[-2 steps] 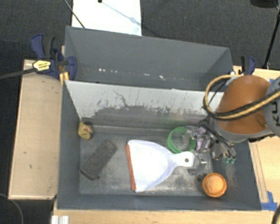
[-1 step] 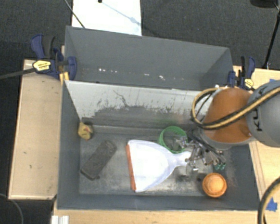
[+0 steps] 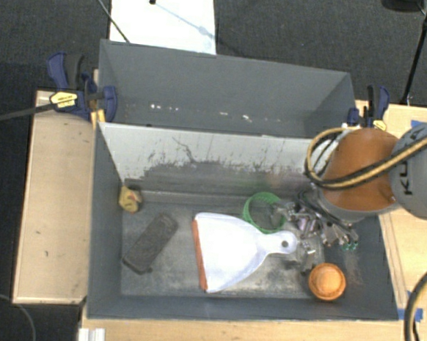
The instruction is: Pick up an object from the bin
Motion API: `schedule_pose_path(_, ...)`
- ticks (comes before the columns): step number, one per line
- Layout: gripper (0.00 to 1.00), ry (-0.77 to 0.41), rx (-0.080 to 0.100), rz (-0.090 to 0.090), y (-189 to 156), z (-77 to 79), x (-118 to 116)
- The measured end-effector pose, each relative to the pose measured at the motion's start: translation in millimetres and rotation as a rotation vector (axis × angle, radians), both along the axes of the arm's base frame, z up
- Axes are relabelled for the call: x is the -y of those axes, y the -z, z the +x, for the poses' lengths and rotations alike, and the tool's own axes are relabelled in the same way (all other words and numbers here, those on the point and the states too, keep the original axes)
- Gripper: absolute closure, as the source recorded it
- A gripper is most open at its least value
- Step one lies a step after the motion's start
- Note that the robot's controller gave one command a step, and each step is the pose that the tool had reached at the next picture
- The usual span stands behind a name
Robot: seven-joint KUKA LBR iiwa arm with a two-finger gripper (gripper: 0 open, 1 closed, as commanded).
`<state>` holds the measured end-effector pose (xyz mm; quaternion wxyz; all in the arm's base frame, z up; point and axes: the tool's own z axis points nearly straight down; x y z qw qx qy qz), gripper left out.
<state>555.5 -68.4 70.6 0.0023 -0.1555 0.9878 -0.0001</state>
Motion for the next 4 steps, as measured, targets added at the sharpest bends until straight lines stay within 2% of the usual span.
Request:
schedule_pose_path(1, 0.00, -0.136, -0.001, 0.000, 0, -35.6, -25)
schedule_pose_path(2, 1.00, -0.023, -0.002, 0.001, 0, -51.0, -47)
schedule_pose_path(4, 1.00, -0.023, -0.003, 0.001, -2, -51.2, -47)
